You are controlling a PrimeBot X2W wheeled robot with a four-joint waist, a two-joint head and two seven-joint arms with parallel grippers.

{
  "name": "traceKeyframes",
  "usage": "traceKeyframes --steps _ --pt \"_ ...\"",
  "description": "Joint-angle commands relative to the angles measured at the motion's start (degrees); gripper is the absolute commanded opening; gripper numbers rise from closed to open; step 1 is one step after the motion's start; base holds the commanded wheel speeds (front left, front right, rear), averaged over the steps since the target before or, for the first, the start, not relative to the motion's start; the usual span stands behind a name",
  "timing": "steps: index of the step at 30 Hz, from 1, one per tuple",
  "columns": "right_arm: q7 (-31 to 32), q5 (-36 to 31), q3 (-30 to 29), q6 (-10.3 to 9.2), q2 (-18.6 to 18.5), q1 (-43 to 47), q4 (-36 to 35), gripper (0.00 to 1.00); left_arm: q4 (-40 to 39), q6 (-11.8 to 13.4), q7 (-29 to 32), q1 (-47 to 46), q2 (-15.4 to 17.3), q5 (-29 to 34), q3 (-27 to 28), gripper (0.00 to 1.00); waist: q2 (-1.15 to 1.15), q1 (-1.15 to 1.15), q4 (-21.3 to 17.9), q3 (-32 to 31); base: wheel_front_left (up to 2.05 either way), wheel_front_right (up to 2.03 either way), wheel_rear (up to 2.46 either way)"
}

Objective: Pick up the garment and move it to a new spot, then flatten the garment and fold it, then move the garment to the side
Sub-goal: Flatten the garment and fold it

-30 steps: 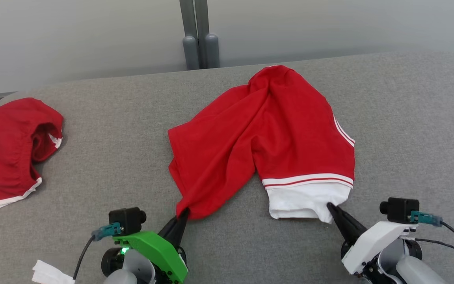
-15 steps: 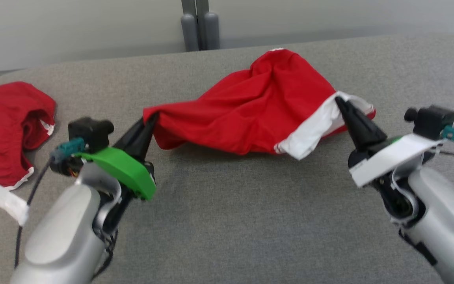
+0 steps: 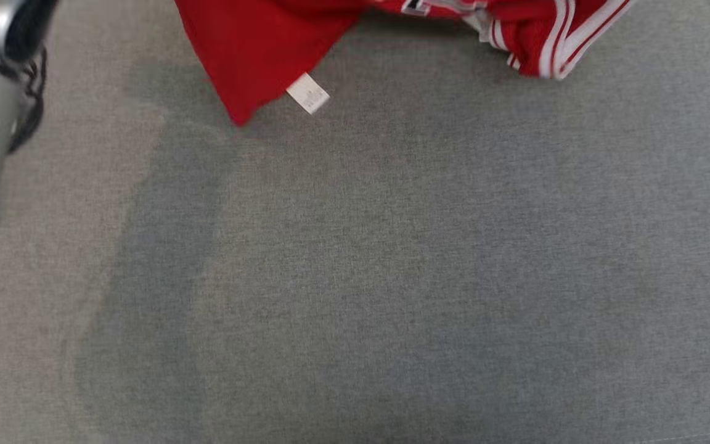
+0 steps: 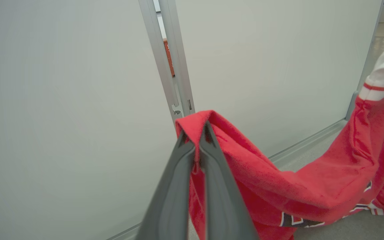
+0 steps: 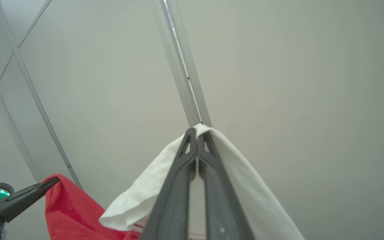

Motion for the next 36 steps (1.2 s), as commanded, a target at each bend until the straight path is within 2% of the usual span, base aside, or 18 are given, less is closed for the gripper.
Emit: traceKeyframes --steps 1,10,16,21,27,33,36 --pt "-0.3 0.5 0.1 0.03 -0.4 -4.0 1.4 0.00 1.6 -0.1 -0.8 -4.0 0.5 -0.6 0.0 0.00 0.00 -0.01 1.8 9.1 0.00 0.00 0.00" --pt "-3.2 0.7 2.2 0.03 -1.2 -25.8 7.6 0.00 13.1 0.0 -4.0 -23.7 0.0 -3.4 -1.2 0.00 0.00 -0.01 2.6 13.1 0.00 0.00 0.00" --pt "-4.0 1.7 6.0 0.03 -2.0 -29.8 7.9 0.00 18.0 0.0 -5.1 -27.1 -1.0 -6.9 -3.0 0.00 0.00 -0.01 2.0 12.2 0.00 0.00 0.00" --pt "-4.3 4.5 10.6 0.03 -3.6 -24.4 5.9 0.00 18.0 0.0 -4.5 -21.7 0.3 -10.5 -8.9 0.00 0.00 -0.01 1.3 9.4 0.00 0.00 0.00" --pt "-4.5 9.2 16.3 0.03 -7.1 -13.5 3.7 0.00 15.8 0.0 -2.6 -11.6 3.2 -16.6 -16.7 0.00 0.00 -0.01 0.7 2.2 0.00 0.00 0.00" --pt "-2.4 15.0 23.2 0.03 -10.4 -0.6 1.2 0.00 10.8 0.0 4.6 1.0 7.7 -24.5 -23.9 0.00 0.00 -0.01 -0.3 -7.8 0.00 0.00 0.00" --pt "0.9 17.8 27.4 0.03 -12.2 6.1 -0.4 0.00 7.3 0.0 8.9 8.0 9.8 -29.1 -26.2 0.00 0.00 -0.01 -0.5 -13.0 0.00 0.00 0.00"
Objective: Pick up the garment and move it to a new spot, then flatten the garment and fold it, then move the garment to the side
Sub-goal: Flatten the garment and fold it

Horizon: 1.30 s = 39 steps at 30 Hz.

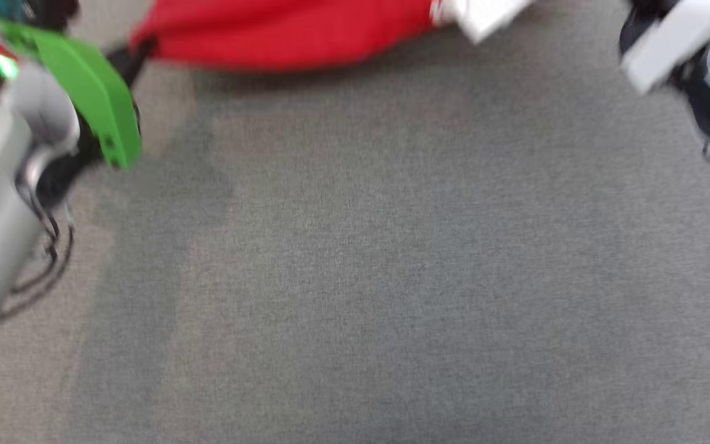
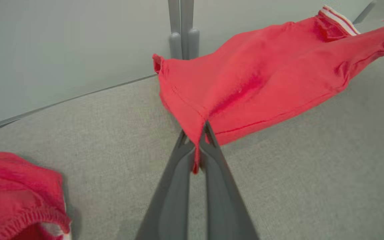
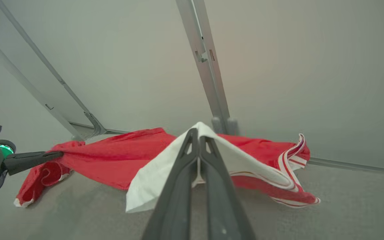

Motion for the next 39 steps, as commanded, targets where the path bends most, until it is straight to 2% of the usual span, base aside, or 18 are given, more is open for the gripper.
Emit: traceKeyframes --steps 1,6,9,21,27,32,39 --pt "1.6 1.2 1.8 0.03 -1.1 3.2 -1.0 0.00 -1.5 0.1 1.4 3.5 1.3 -1.7 -0.8 0.00 0.00 0.00 -1.2 -10.8 0.00 0.00 0.00" --pt "8.8 4.7 8.2 0.03 -5.8 12.1 -6.2 0.00 -7.2 0.1 5.3 13.6 4.5 -7.1 -2.7 0.00 0.00 0.00 -1.2 -16.4 0.00 0.00 0.00" --pt "11.5 6.1 10.1 0.03 -8.0 16.4 -9.0 0.00 -10.2 1.4 6.7 18.6 6.1 -9.1 -3.8 0.00 0.00 0.00 -1.3 -18.8 0.00 0.00 0.00" --pt "23.1 6.5 12.8 0.03 -20.0 32.6 -20.4 0.00 -30.1 10.8 11.2 34.1 14.0 -14.2 -8.0 0.00 0.00 0.00 -1.1 -22.5 0.00 0.00 0.00" --pt "24.8 7.4 12.8 0.03 -24.4 37.7 -26.8 0.00 -38.9 14.8 12.8 38.3 19.2 -16.5 -8.9 0.00 0.00 0.00 -1.5 -22.6 0.00 0.00 0.00" --pt "25.4 7.4 11.2 0.03 -25.4 36.9 -30.3 0.00 -43.0 15.8 16.4 37.4 22.2 -18.1 -8.7 0.00 0.00 0.00 -1.9 -21.0 0.00 0.00 0.00" --pt "30.5 9.9 8.0 0.03 -24.2 32.8 -30.1 0.00 -43.6 14.2 25.0 31.1 24.0 -20.9 -7.2 0.00 0.00 0.00 -1.2 -16.3 0.00 0.00 0.00"
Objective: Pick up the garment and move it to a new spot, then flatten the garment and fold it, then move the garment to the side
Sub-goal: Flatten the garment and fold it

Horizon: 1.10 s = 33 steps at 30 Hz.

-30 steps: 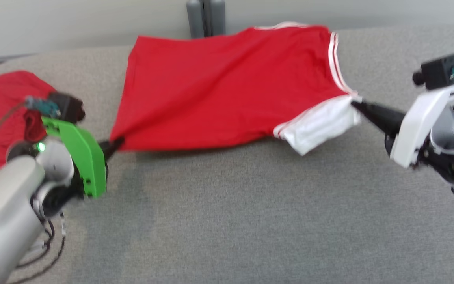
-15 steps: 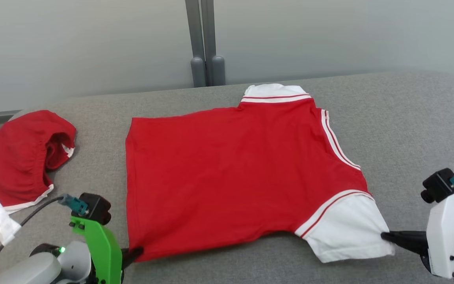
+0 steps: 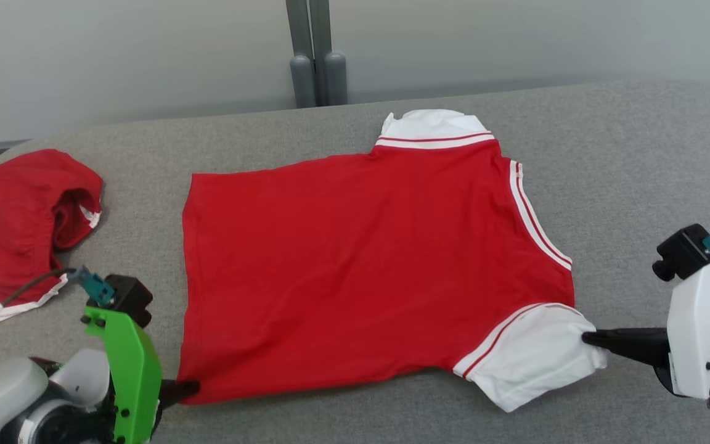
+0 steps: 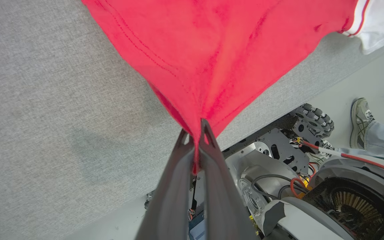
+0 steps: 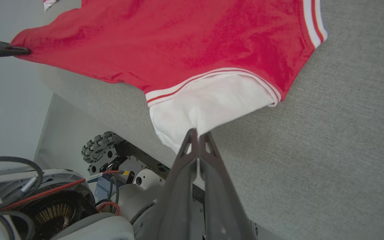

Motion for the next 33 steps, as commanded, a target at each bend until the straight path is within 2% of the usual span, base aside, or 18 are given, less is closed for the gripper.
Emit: traceKeyframes --steps 1,6,13,17,23,33 --pt "1.3 1.0 -0.5 0.03 0.6 -1.3 0.5 0.00 0.9 -0.3 1.6 -2.1 0.0 -0.7 0.6 0.00 0.00 0.00 0.6 2.5 0.00 0.00 0.00" --pt "6.1 4.6 -2.2 0.03 2.6 -6.1 3.7 0.00 4.9 -1.3 9.8 -7.1 -1.4 -3.5 0.9 0.00 0.00 0.00 1.3 5.2 0.00 0.00 0.00" --pt "9.8 8.7 -2.9 0.03 5.9 -12.4 12.9 0.00 10.7 -1.9 15.1 -12.0 -4.3 -3.9 1.0 0.00 0.00 0.00 1.9 8.4 0.00 0.00 0.00" --pt "10.1 10.2 -2.7 0.03 7.5 -15.0 17.4 0.00 12.8 -2.5 15.8 -13.2 -4.9 -3.6 1.3 0.00 0.00 0.00 2.2 9.4 0.00 0.00 0.00" --pt "9.3 11.5 -1.7 0.03 8.7 -18.1 20.3 0.00 14.2 -3.1 15.4 -14.6 -6.5 -4.1 2.4 0.00 0.00 0.00 2.5 10.9 0.00 0.00 0.00" --pt "7.3 9.8 -0.2 0.03 12.9 -24.8 26.3 0.00 17.7 -2.1 18.5 -20.1 -10.4 -2.9 2.8 0.00 0.00 0.00 2.6 14.9 0.00 0.00 0.00"
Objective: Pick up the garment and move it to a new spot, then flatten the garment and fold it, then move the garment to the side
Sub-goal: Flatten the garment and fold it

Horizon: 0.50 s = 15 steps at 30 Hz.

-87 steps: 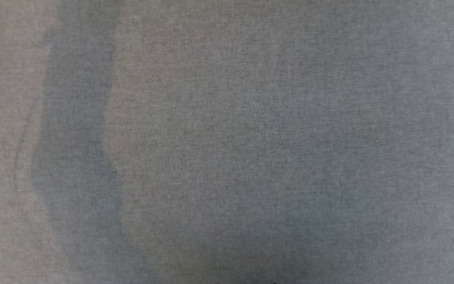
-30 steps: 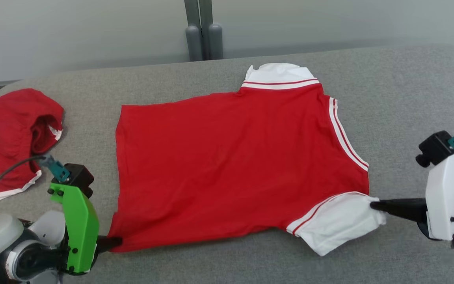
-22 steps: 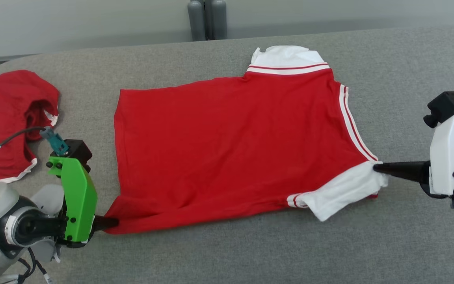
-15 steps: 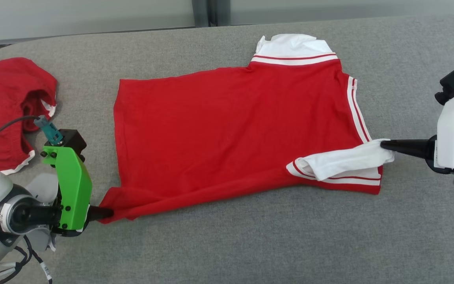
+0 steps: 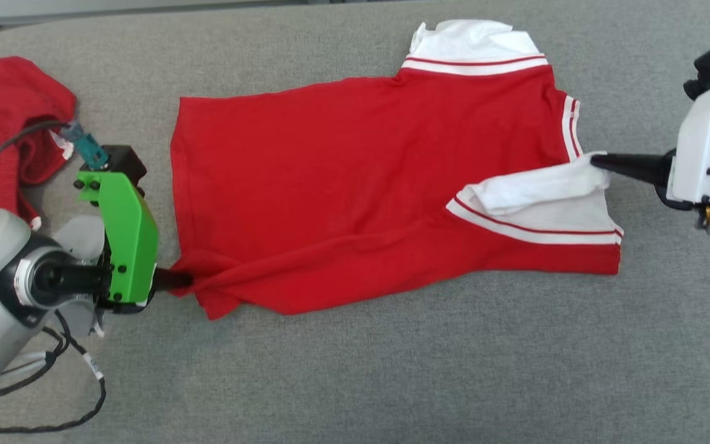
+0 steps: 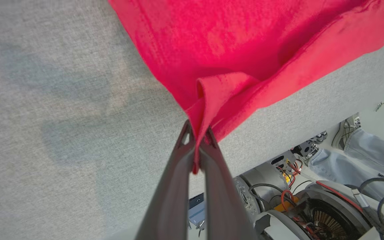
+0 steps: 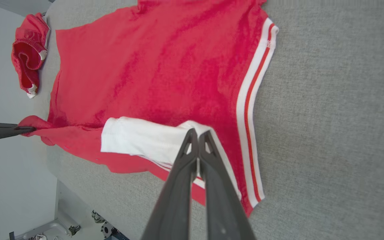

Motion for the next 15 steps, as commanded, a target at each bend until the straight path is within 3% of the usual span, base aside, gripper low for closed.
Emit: traceKeyframes --steps 1,10,11,12,13,14,15 --pt "-0.6 -0.7 0.2 0.03 0.8 -1.5 1.1 0.00 0.6 0.3 0.5 -1.4 -0.8 0.1 0.4 0.00 0.00 0.00 0.0 1.3 0.00 0.00 0.00" --pt "-2.4 -2.3 1.2 0.03 5.6 -5.4 7.2 0.00 5.5 0.1 1.0 -4.0 -3.6 -1.0 1.8 0.00 0.00 0.00 -0.1 3.3 0.00 0.00 0.00" --pt "-2.8 -2.5 1.2 0.03 5.9 -5.5 7.5 0.09 6.0 0.0 0.7 -4.1 -3.8 -1.0 1.9 0.00 0.00 0.00 -0.2 3.3 0.00 0.00 0.00" --pt "-2.9 -2.6 1.3 0.03 6.3 -5.4 7.9 0.44 6.5 -0.1 0.3 -4.1 -4.0 -0.8 2.0 0.00 0.00 0.00 -0.2 3.3 0.00 0.00 0.00" --pt "-3.2 -2.6 1.4 0.03 6.7 -5.3 8.2 0.94 6.9 -0.4 -0.2 -3.9 -4.3 -0.5 2.1 0.94 0.00 0.00 -0.3 3.1 0.00 0.00 0.00" --pt "-3.7 -2.8 1.4 0.03 6.8 -5.2 8.3 1.00 7.3 -0.5 -0.6 -3.7 -4.5 -0.6 2.1 1.00 0.00 0.00 -0.3 2.9 0.00 0.00 0.00" --pt "-4.4 -2.7 1.4 0.03 7.1 -4.9 8.3 1.00 7.9 -0.8 -0.9 -3.4 -4.7 -0.6 2.2 1.00 0.00 0.00 -0.3 2.5 0.00 0.00 0.00"
